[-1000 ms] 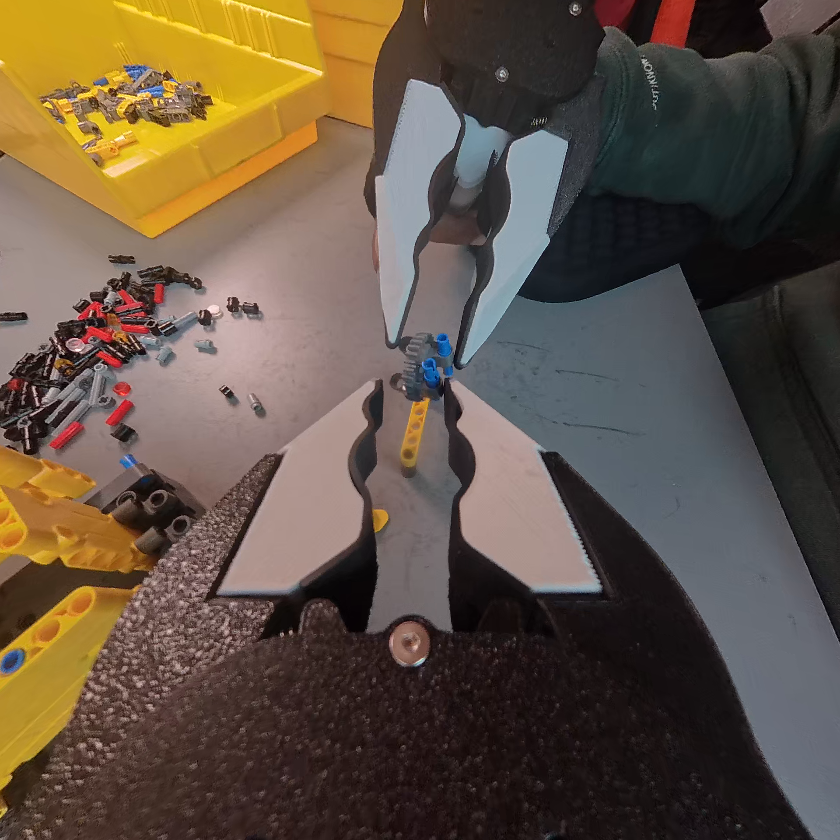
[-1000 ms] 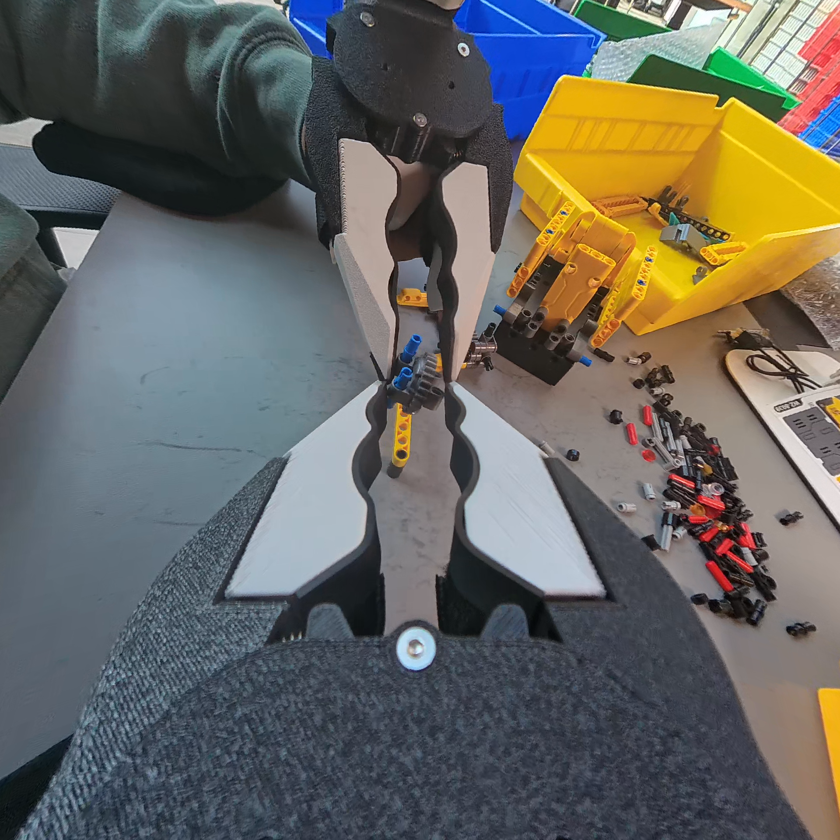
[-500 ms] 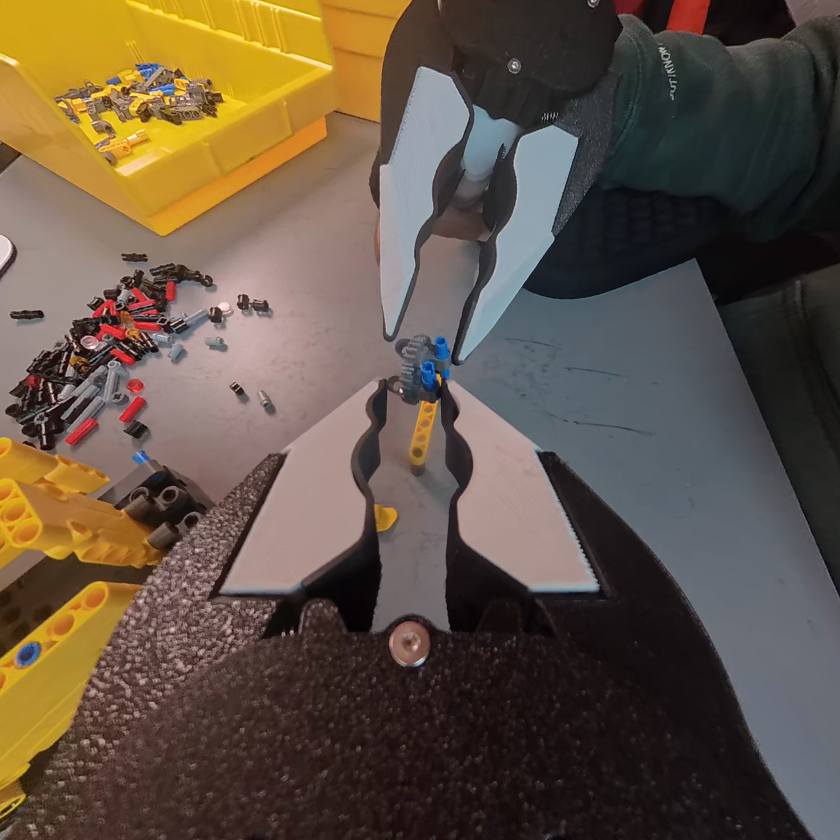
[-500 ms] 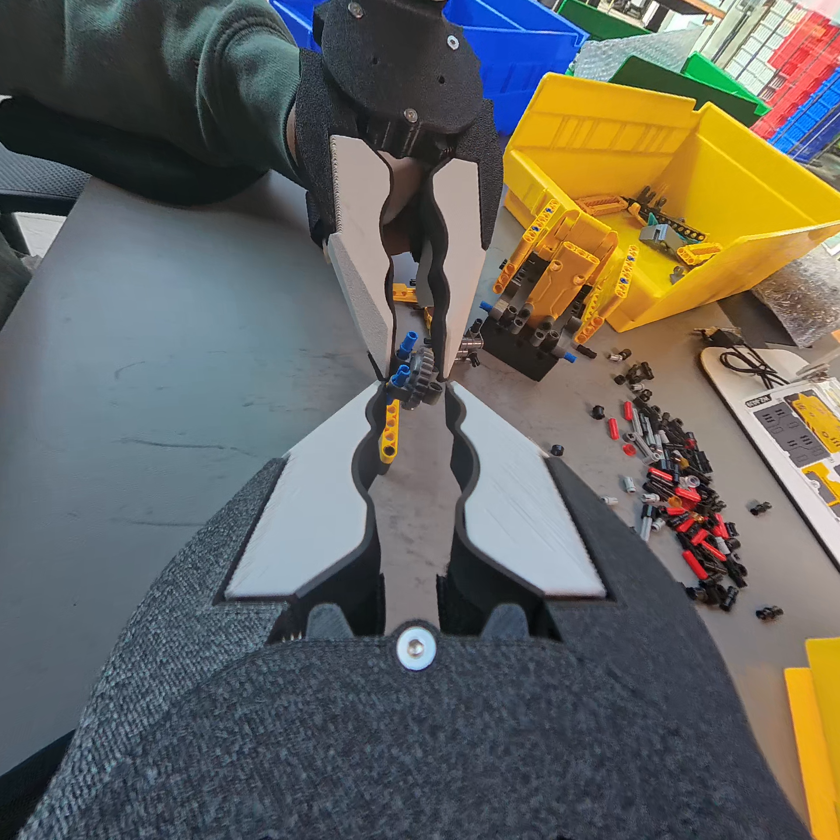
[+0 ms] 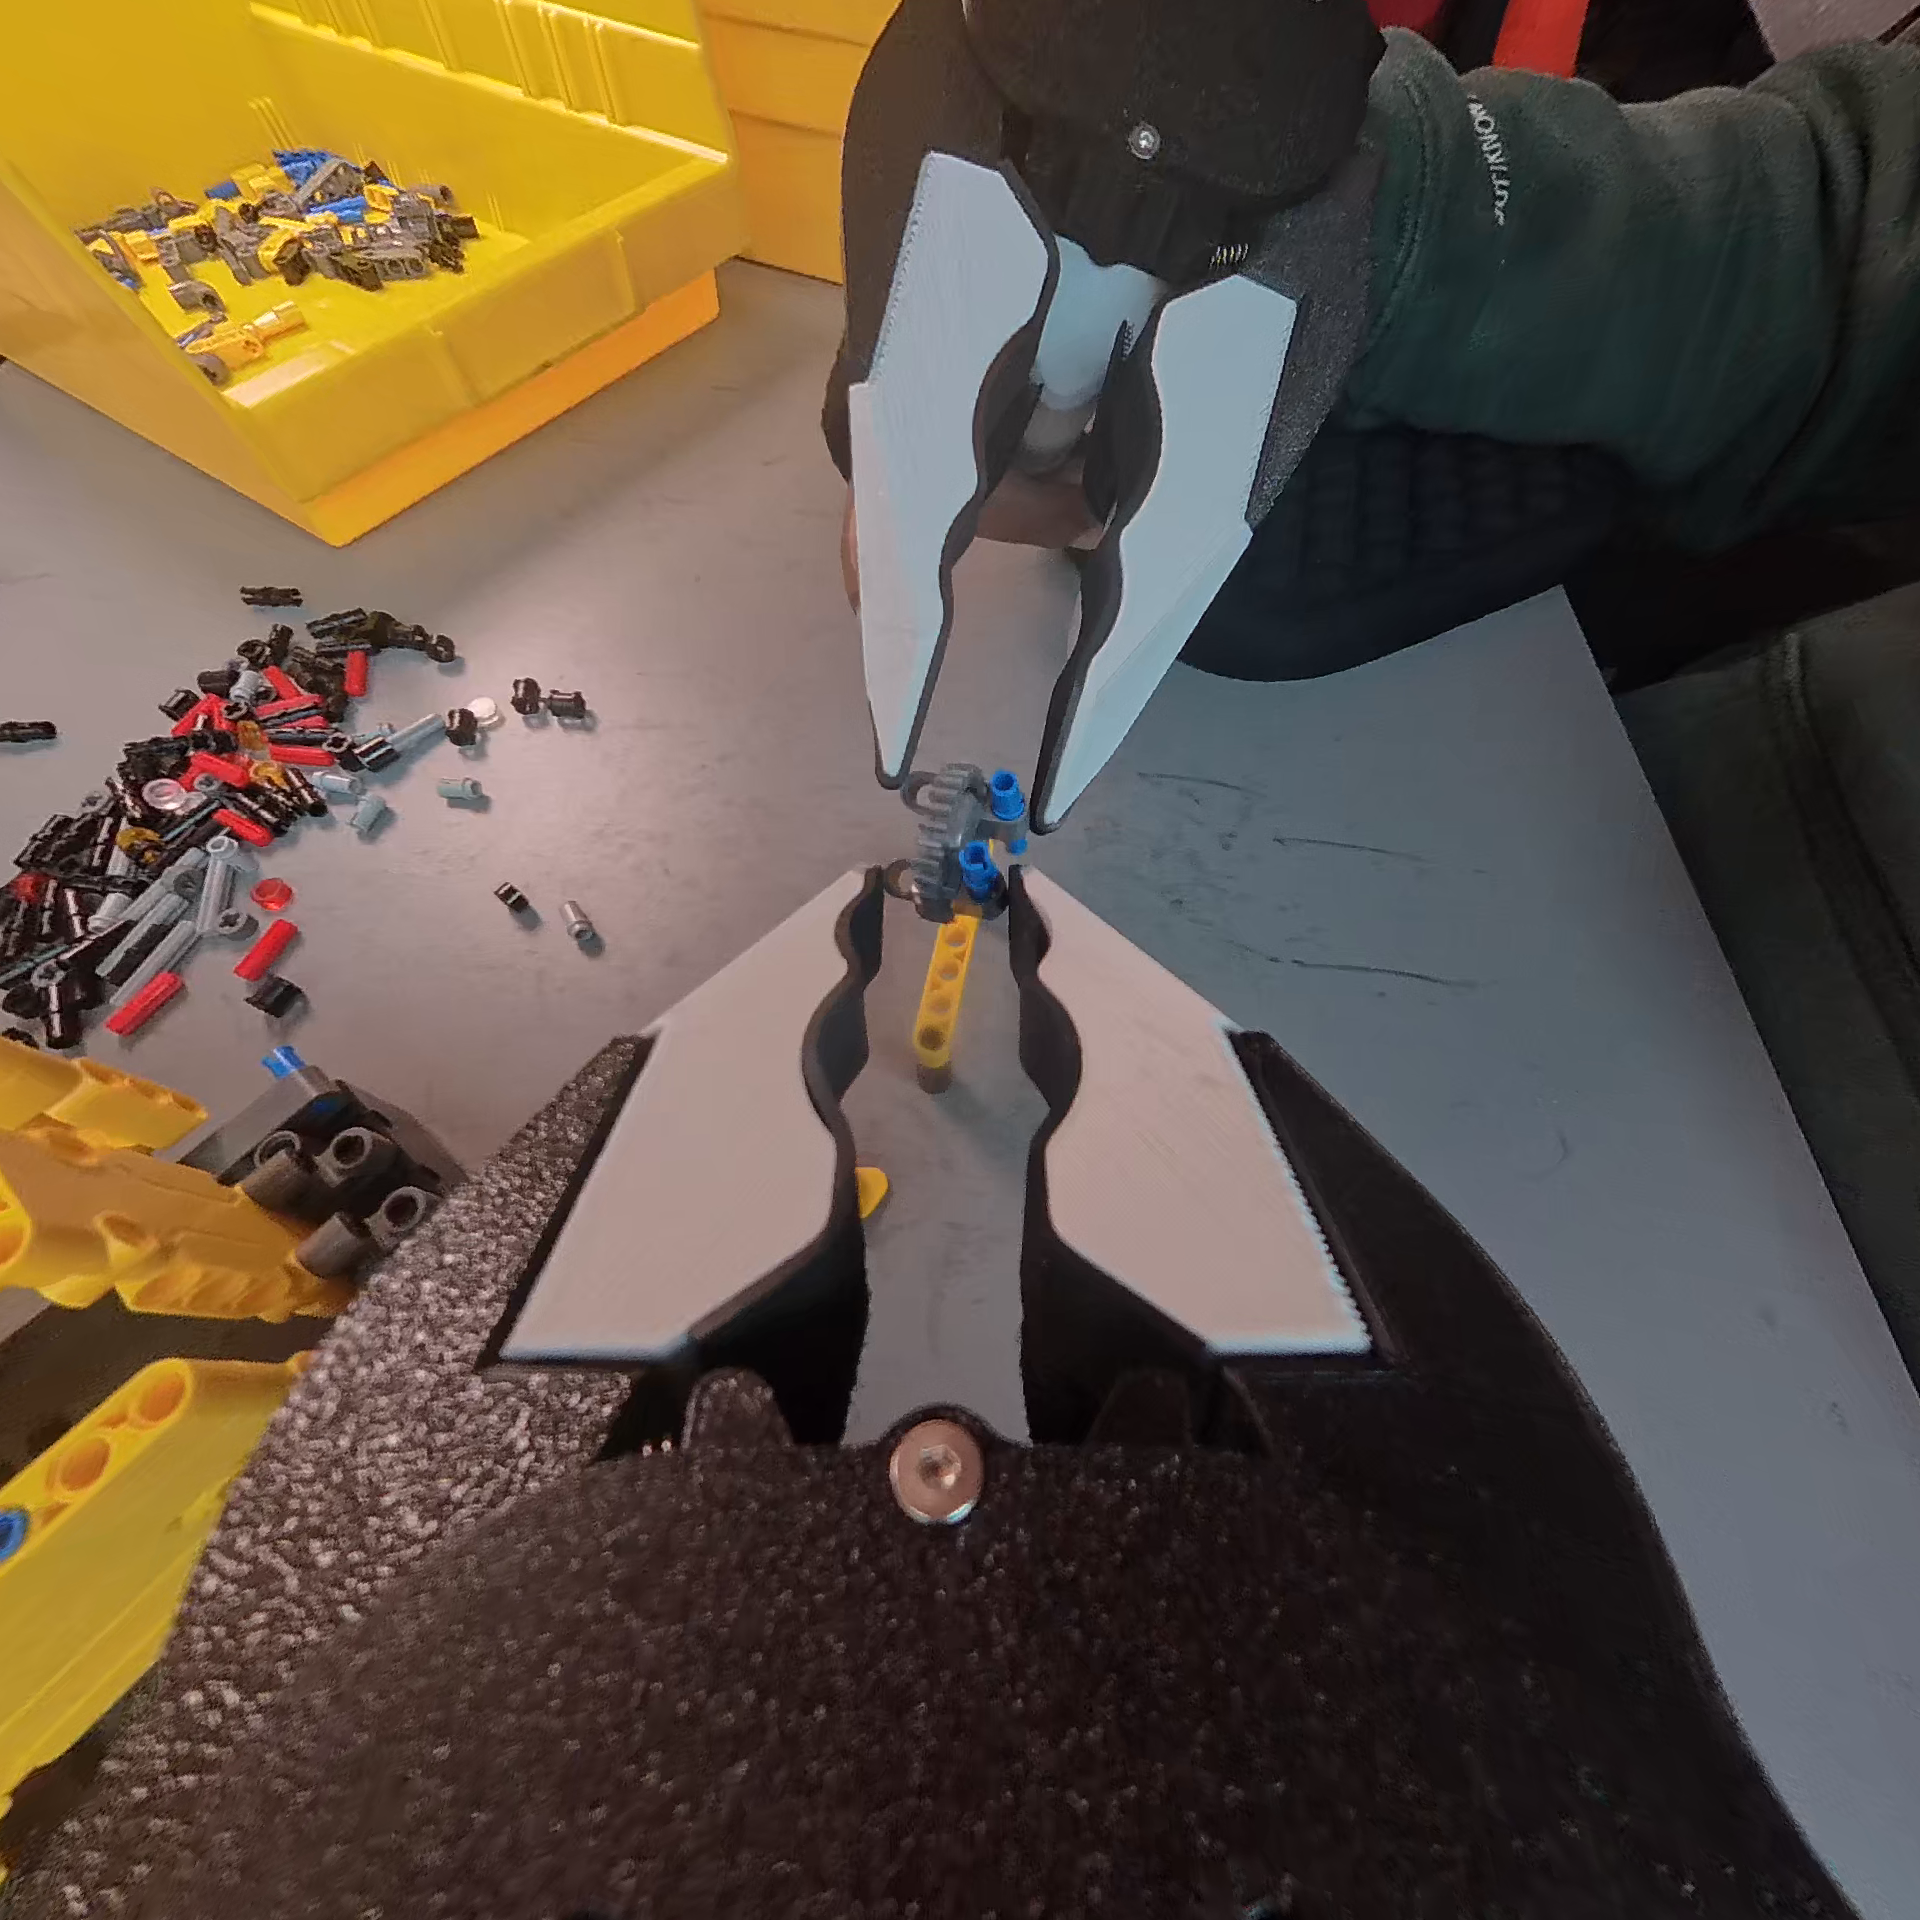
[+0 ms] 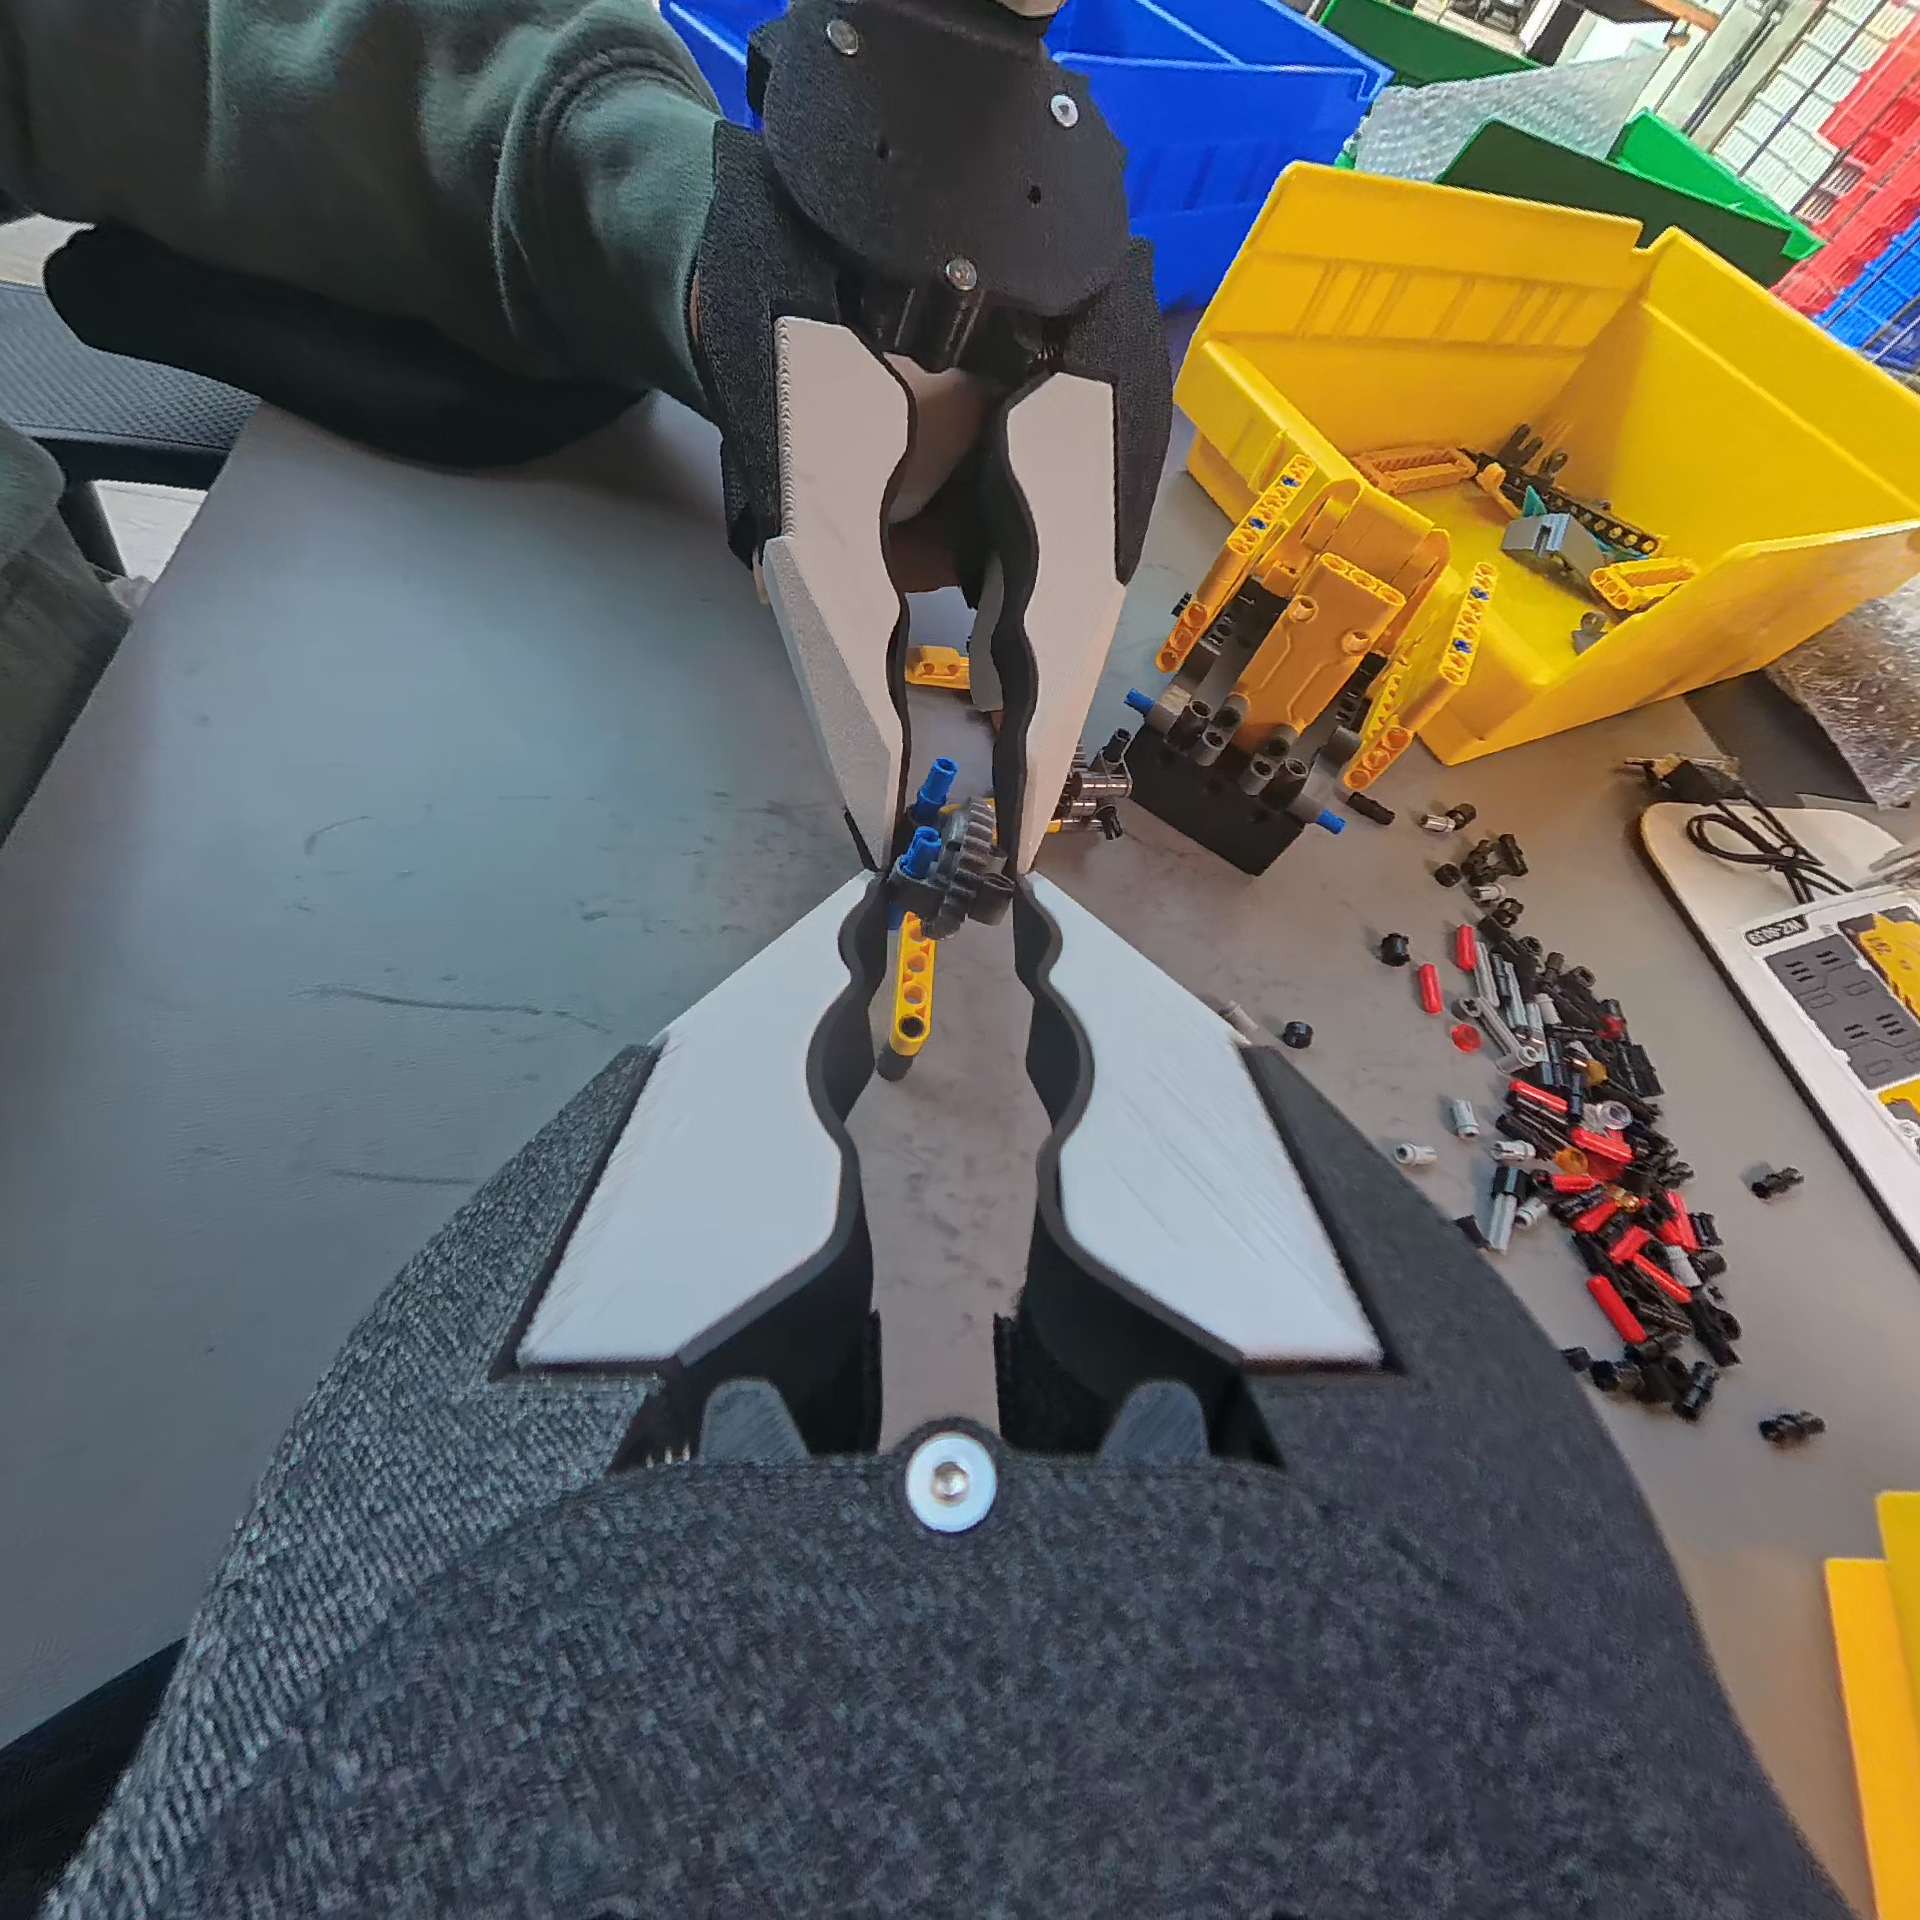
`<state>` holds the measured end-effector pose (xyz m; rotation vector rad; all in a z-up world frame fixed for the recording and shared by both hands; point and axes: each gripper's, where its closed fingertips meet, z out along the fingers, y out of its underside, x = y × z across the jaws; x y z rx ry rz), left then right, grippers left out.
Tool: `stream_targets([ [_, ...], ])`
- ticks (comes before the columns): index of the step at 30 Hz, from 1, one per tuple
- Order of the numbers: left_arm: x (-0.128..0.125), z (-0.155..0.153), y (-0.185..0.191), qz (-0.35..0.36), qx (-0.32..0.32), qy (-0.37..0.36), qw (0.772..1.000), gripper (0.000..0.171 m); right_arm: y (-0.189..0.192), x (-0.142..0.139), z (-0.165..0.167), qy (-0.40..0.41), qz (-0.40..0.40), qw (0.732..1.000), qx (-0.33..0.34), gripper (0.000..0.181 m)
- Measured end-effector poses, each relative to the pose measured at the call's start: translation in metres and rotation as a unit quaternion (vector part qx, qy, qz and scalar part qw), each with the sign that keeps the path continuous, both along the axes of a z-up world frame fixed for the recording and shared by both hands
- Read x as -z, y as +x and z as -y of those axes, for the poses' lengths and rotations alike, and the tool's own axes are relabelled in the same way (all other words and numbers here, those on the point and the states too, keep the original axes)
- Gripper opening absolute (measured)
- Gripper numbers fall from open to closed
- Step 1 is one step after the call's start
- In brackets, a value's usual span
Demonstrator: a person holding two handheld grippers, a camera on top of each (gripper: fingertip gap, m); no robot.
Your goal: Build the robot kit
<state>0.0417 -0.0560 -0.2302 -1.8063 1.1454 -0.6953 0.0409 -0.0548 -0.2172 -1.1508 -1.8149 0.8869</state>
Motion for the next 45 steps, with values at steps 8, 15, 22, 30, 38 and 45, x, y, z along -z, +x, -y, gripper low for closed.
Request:
stream_targets([
  [8,-0.003,-0.004,-0.001,0.002,-0.01,0.007,1.0,0.023,0.0,-0.002,-0.004,0.018,-0.006,1.0,0.006,0.023],
  [15,0.002,-0.004,0.0,-0.009,-0.007,0.006,1.0,0.023,0.0,0.0,-0.002,0.018,-0.003,1.0,0.003,0.023],
  [22,-0.002,0.001,0.004,0.008,0.005,0.002,1.0,0.023,0.001,-0.009,0.004,0.004,-0.026,1.0,-0.015,0.022],
  [30,-0.008,-0.001,0.002,0.023,0.003,0.004,1.0,0.023,0.002,-0.011,0.001,0.002,-0.03,1.0,-0.009,0.022],
  [38,0.002,-0.005,0.0,-0.01,-0.009,0.002,1.0,0.022,0.004,0.004,-0.003,0.022,0.005,1.0,0.0,0.021],
  [45,0.006,-0.009,-0.006,-0.015,-0.029,-0.03,0.999,0.022,0.001,-0.007,-0.001,0.098,-0.029,0.995,0.003,0.025],
])
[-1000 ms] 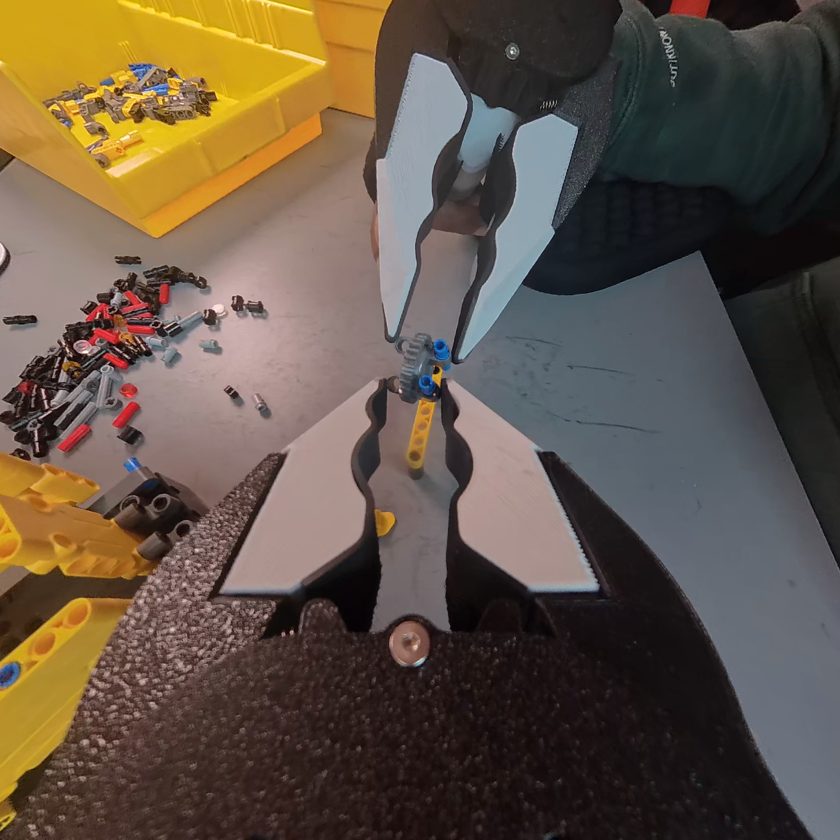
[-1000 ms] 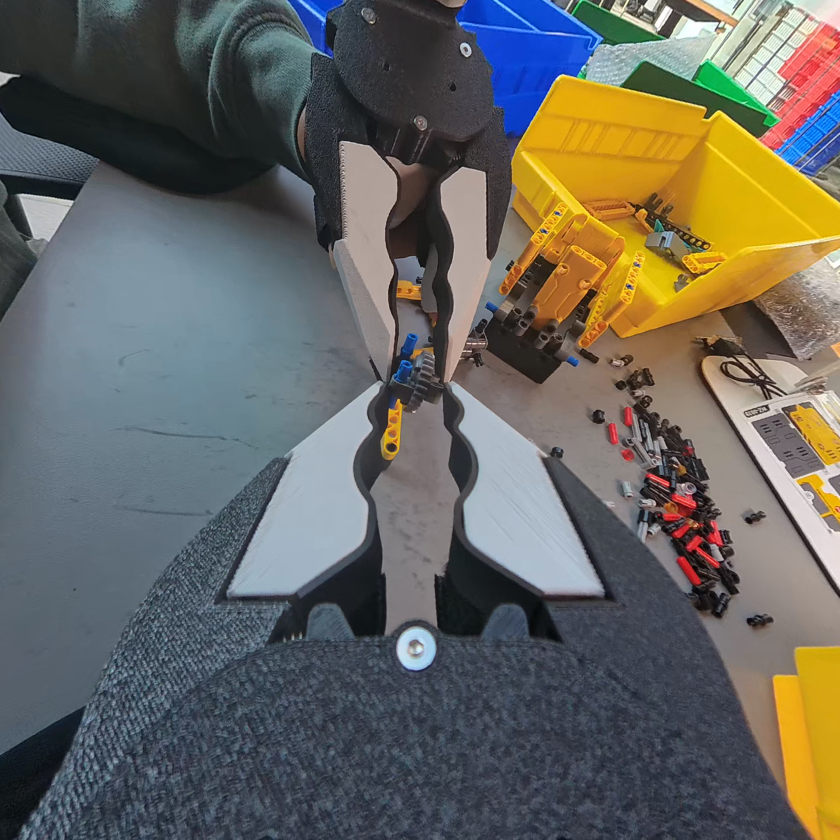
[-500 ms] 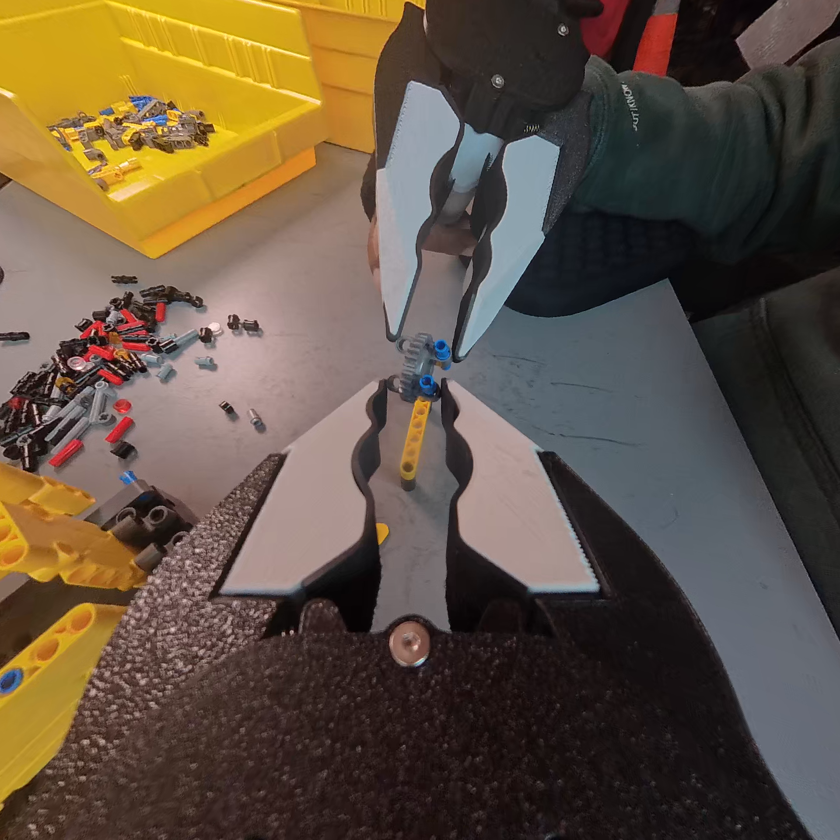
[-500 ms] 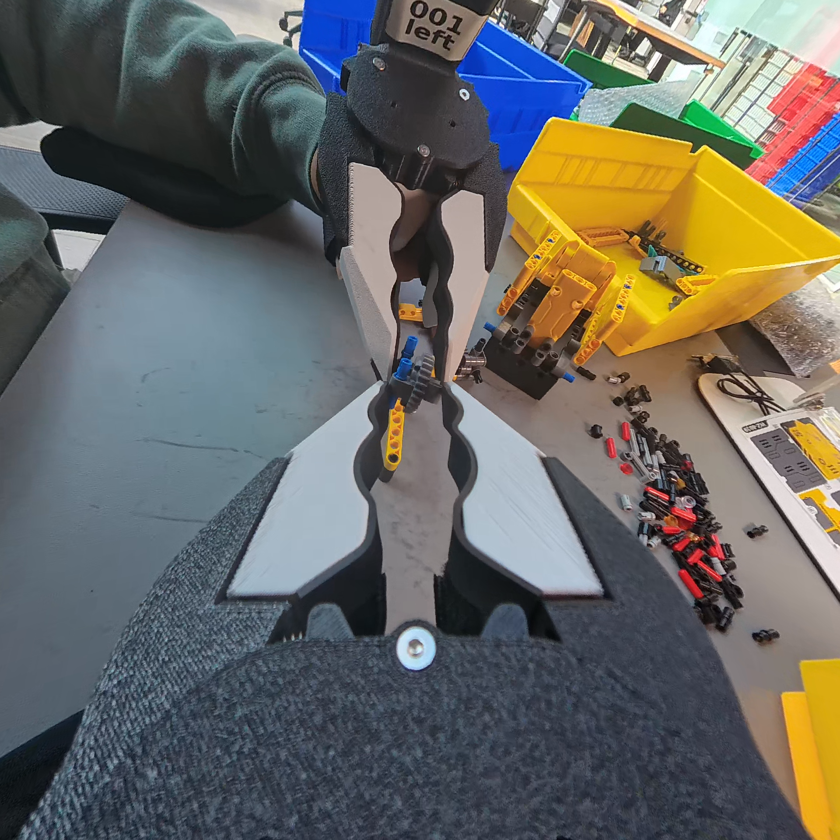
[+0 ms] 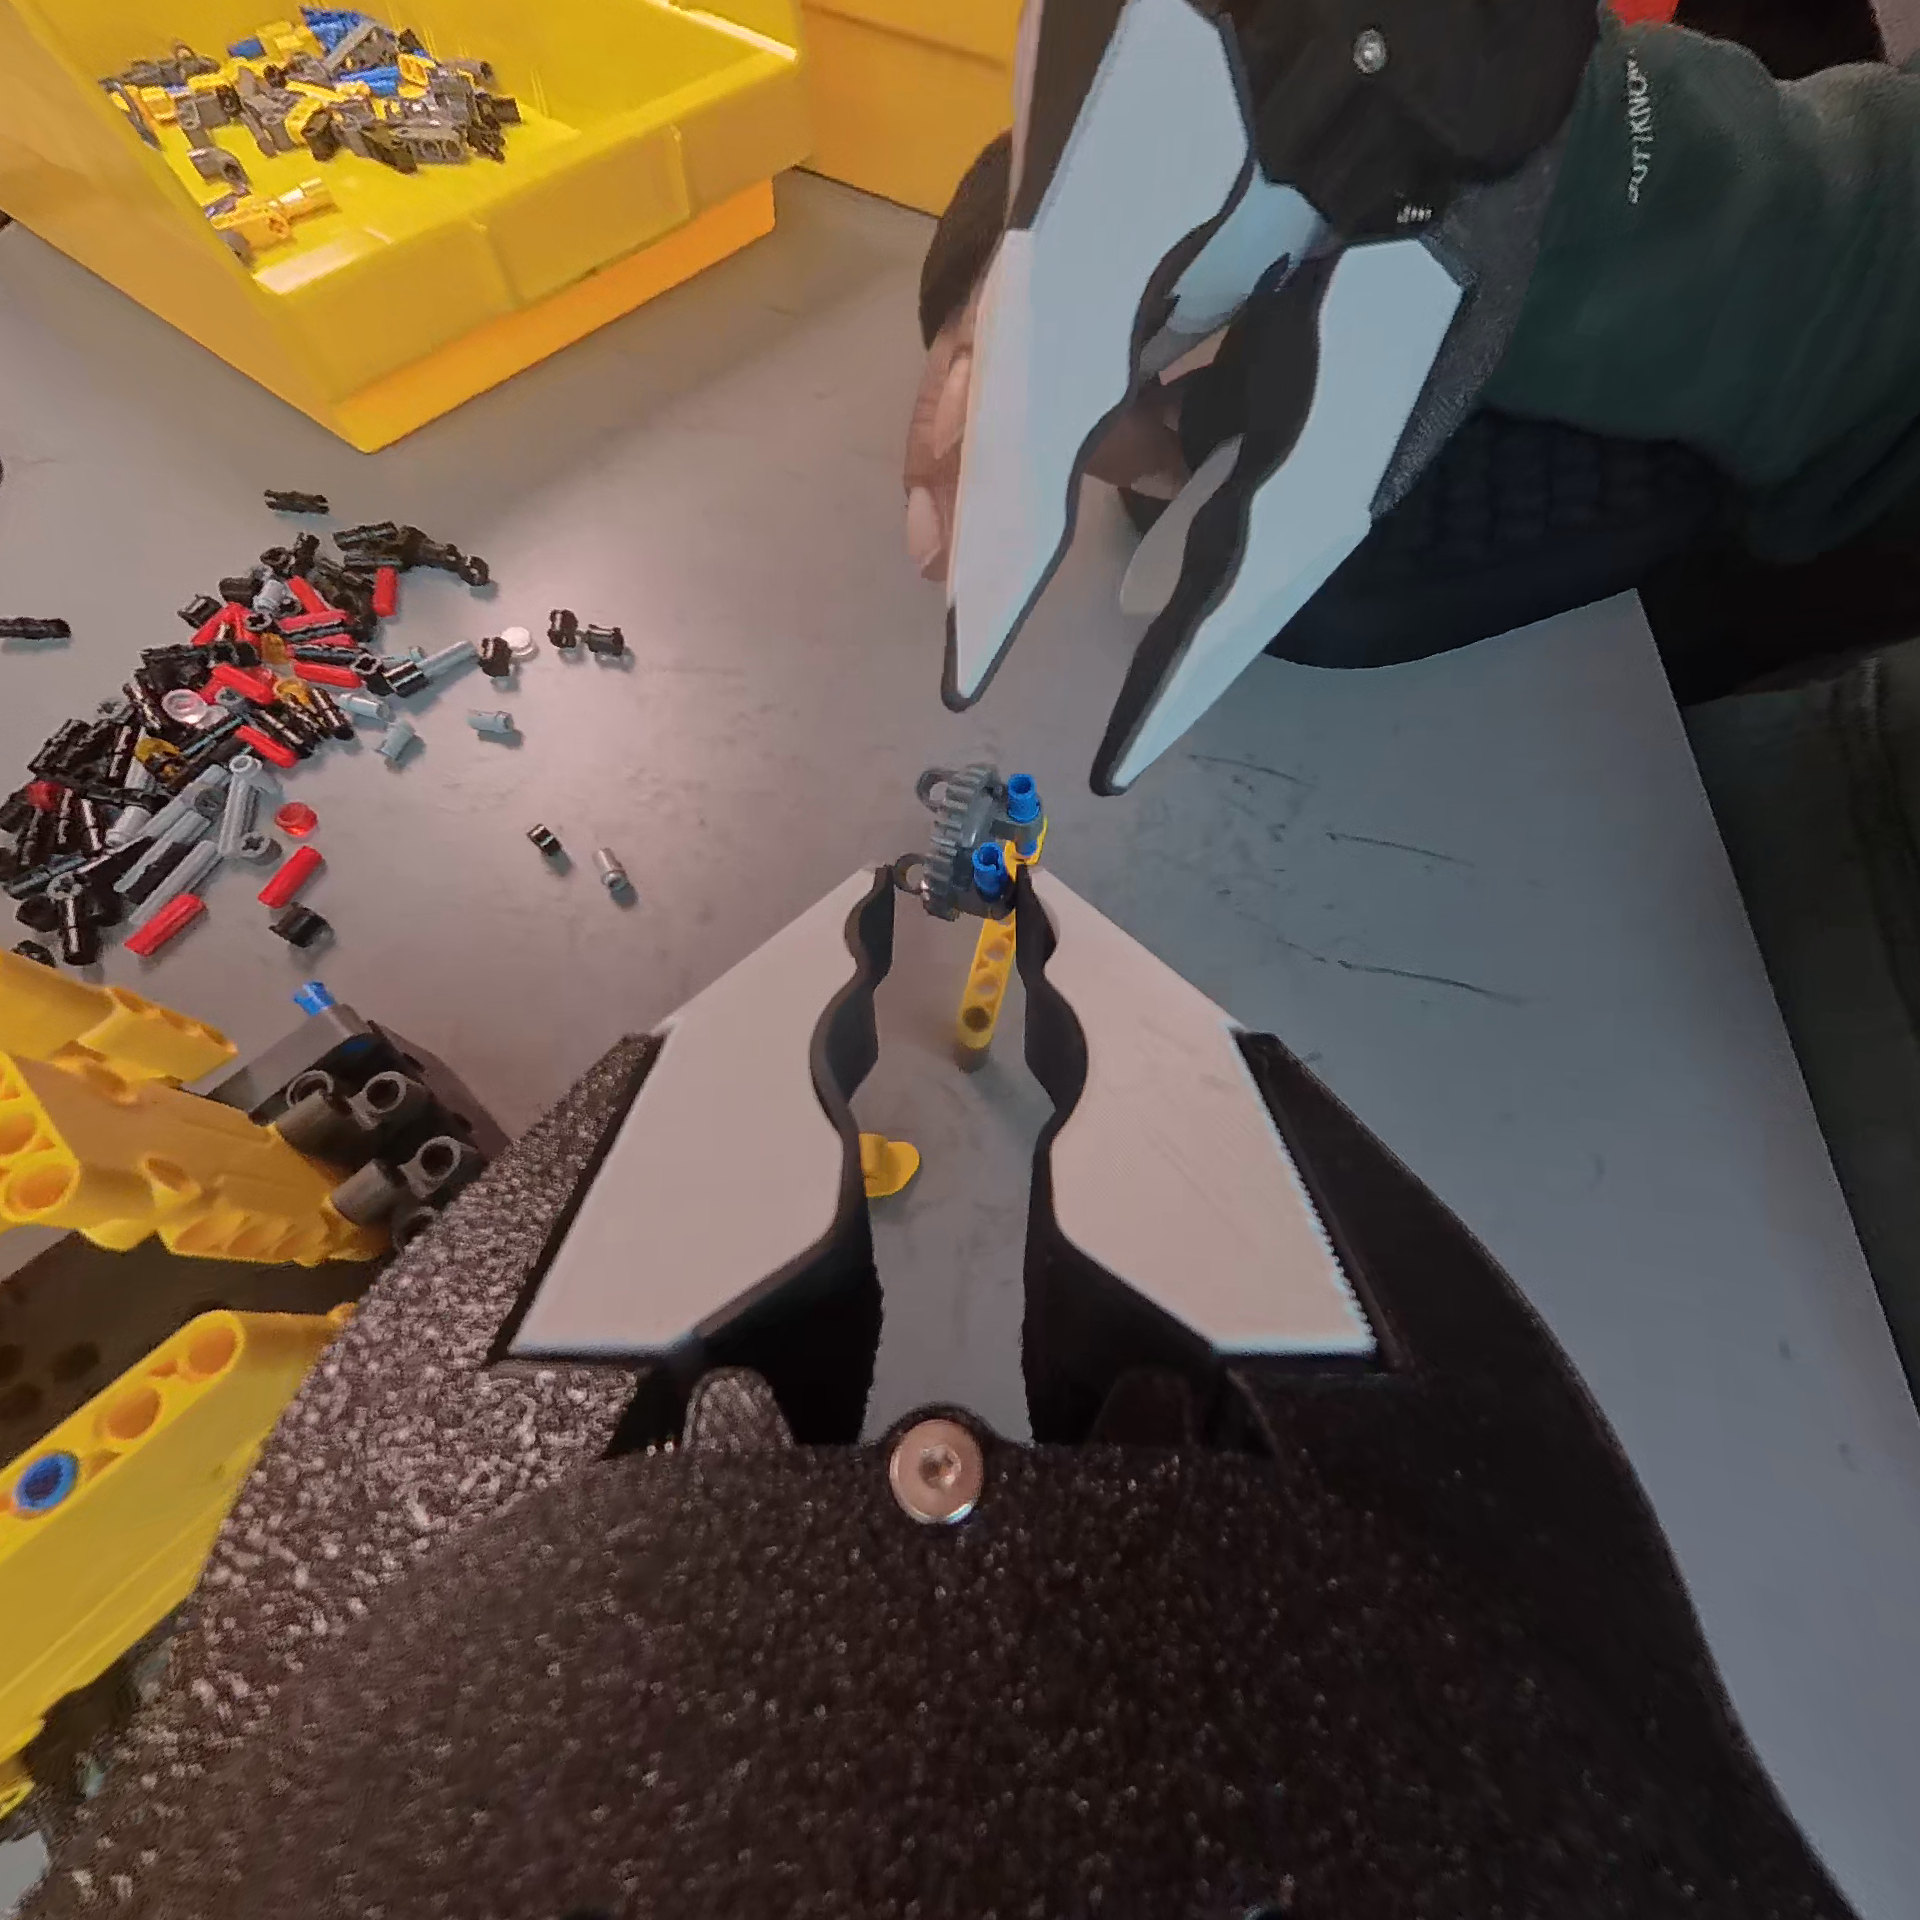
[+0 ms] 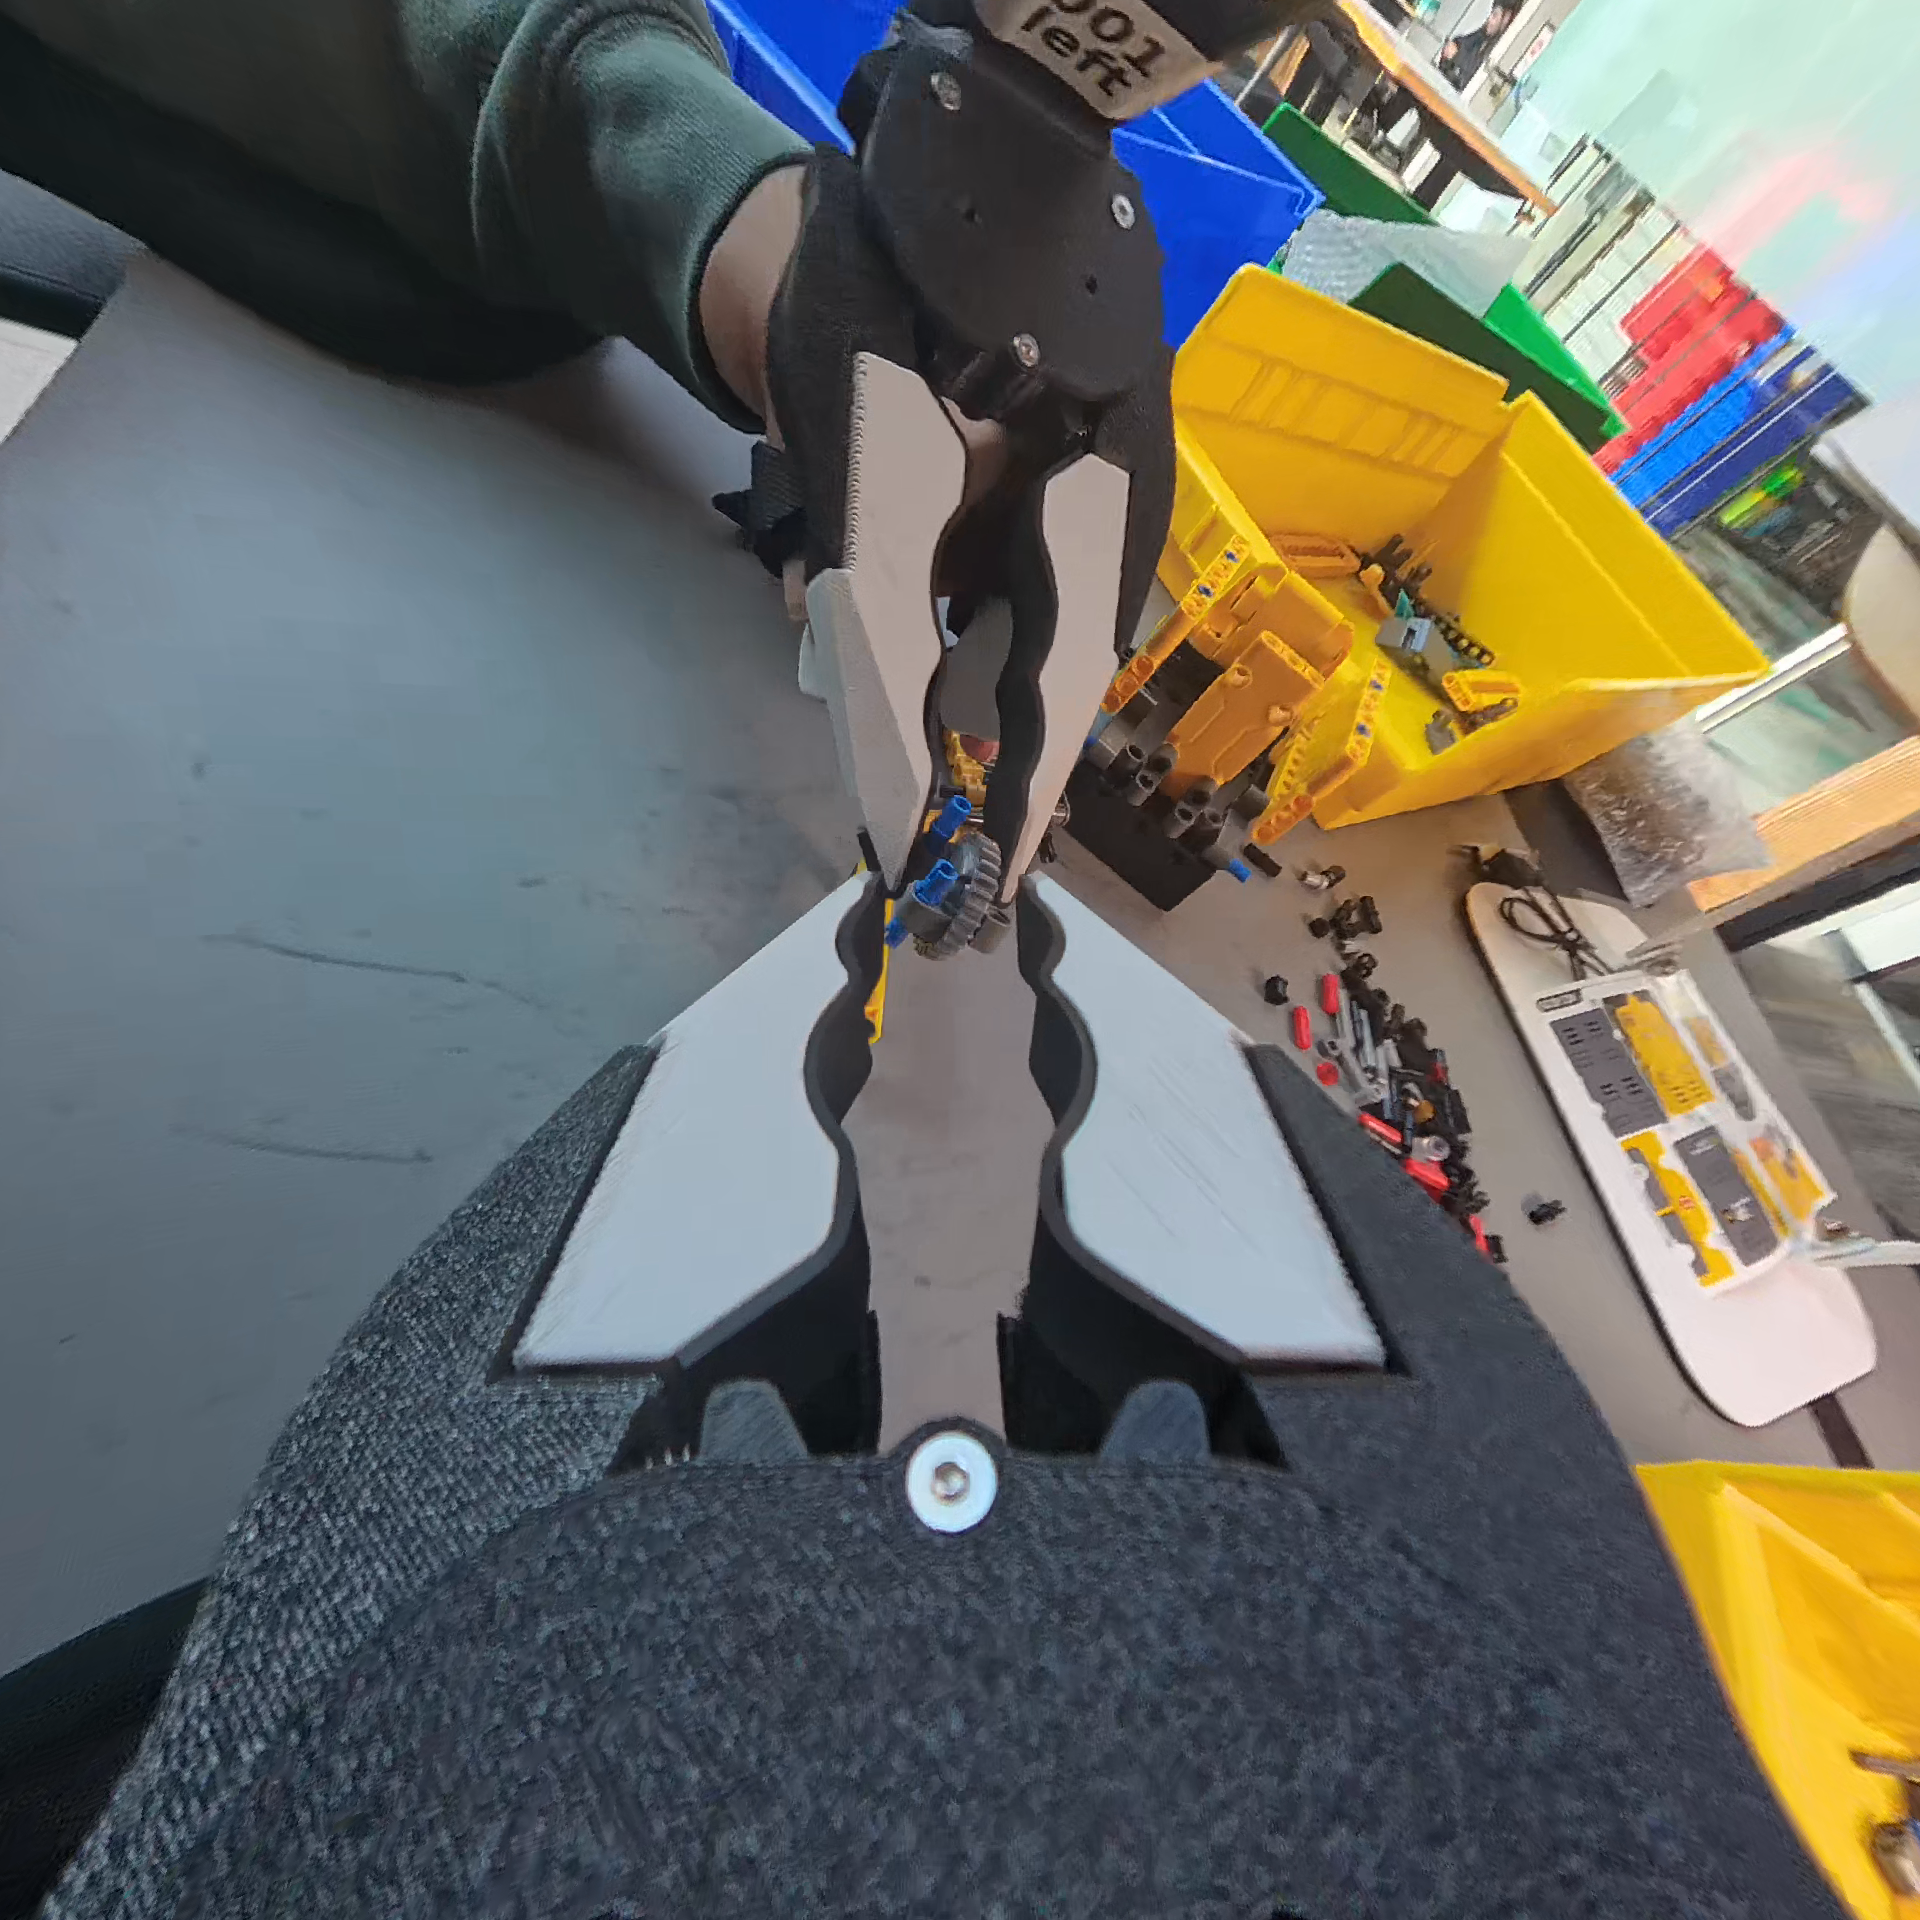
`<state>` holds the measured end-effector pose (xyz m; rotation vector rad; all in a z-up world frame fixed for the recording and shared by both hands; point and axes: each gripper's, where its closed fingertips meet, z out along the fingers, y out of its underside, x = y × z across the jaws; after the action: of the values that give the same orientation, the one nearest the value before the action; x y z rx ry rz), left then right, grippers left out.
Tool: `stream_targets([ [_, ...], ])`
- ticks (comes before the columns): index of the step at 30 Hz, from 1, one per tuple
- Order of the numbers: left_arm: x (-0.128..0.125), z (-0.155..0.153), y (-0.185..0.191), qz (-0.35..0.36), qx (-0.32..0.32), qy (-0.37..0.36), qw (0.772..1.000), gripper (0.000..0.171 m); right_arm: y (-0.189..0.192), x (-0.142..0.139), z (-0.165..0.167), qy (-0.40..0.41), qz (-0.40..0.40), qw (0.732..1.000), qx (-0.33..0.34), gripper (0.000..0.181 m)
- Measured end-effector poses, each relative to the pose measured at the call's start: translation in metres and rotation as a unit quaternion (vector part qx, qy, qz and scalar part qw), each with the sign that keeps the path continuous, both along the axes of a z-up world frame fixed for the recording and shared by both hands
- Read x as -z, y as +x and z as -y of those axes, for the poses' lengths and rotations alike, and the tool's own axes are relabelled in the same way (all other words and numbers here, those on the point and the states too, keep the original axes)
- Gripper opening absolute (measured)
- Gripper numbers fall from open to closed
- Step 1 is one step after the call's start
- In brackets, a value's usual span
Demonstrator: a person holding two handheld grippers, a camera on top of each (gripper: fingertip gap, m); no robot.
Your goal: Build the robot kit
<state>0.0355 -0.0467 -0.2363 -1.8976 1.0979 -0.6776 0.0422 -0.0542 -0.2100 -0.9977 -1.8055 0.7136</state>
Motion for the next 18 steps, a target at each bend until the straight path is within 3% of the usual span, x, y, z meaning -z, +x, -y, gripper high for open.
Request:
stream_targets([
  [7,0.0,0.005,0.002,0.016,0.001,-0.061,0.998,0.022,-0.014,0.011,0.002,0.249,0.02,0.968,0.013,0.045],
  [12,-0.008,0.01,0.005,0.052,0.009,-0.095,0.994,0.022,-0.018,0.01,0.006,0.265,0.007,0.964,0.009,0.026],
  [18,-0.033,0.015,0.007,0.161,0.035,-0.126,0.978,0.024,-0.016,-0.013,0.011,0.182,-0.051,0.982,0.009,0.022],
])
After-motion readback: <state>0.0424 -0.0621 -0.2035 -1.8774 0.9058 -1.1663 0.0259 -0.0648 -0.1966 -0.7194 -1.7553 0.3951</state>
